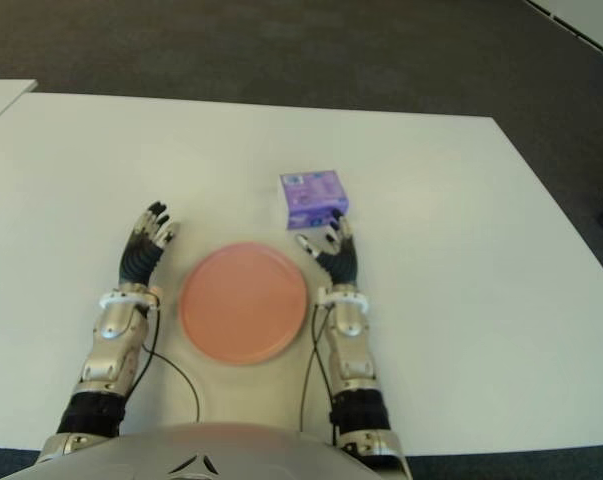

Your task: Put the tissue paper into the plate.

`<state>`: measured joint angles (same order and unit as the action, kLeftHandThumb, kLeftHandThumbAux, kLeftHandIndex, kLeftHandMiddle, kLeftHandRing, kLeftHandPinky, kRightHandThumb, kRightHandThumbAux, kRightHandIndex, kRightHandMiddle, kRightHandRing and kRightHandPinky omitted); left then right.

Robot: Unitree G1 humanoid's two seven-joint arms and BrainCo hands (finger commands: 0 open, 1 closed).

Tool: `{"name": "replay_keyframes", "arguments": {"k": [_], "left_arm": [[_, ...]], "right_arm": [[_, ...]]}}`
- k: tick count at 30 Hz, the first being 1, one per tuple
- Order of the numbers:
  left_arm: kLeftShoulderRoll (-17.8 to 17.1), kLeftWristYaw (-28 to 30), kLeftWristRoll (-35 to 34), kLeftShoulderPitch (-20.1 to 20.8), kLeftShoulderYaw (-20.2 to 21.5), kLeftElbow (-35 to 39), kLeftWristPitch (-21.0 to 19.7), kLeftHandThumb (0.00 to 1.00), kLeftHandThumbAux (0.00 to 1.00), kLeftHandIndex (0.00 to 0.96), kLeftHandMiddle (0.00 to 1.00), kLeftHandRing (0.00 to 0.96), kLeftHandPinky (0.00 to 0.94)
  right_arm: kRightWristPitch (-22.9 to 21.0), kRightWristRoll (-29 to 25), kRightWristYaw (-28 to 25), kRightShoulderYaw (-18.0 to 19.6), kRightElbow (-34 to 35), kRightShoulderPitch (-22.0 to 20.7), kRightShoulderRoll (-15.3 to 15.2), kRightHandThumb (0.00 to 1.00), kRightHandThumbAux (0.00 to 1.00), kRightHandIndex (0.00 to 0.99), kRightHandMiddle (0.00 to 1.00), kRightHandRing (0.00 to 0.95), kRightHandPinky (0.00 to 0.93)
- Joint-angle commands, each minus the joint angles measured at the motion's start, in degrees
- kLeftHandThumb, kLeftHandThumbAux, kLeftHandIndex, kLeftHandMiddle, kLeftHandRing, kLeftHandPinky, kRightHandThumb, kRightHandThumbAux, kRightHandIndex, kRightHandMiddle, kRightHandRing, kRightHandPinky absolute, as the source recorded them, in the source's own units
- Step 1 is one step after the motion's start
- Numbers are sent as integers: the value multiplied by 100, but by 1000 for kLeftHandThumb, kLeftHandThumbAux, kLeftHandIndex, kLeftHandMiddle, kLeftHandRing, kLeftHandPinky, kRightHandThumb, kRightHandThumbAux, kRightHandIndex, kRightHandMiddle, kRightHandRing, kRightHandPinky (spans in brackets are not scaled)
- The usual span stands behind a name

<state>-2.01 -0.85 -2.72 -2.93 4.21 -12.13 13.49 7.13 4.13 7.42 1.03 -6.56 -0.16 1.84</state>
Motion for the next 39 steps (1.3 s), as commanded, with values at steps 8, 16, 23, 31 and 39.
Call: {"name": "replay_keyframes", "arguments": {"k": [8,16,23,31,39], "left_arm": [[42,-171,228,96,-7,-159,33,0,607,0,0,0,0],[45,-171,250,100,10,-170,105,0,601,0,0,0,0],[59,-210,281,100,36,-185,131,0,602,0,0,0,0],[69,-209,267,108,84,-174,50,0,599,0,0,0,0],[74,-264,317,137,126,-171,12,0,597,0,0,0,0]], "right_arm": [[473,272,242,236,1026,-812,-317,227,780,0,50,53,76],[509,445,281,82,1408,-1528,-317,311,771,0,33,29,46],[825,707,339,42,1107,-1782,-440,361,761,0,10,3,26],[747,1344,383,-52,685,-2631,-782,381,695,35,25,7,42],[36,2111,-116,-426,666,-3231,-1250,359,609,48,26,5,15]]}}
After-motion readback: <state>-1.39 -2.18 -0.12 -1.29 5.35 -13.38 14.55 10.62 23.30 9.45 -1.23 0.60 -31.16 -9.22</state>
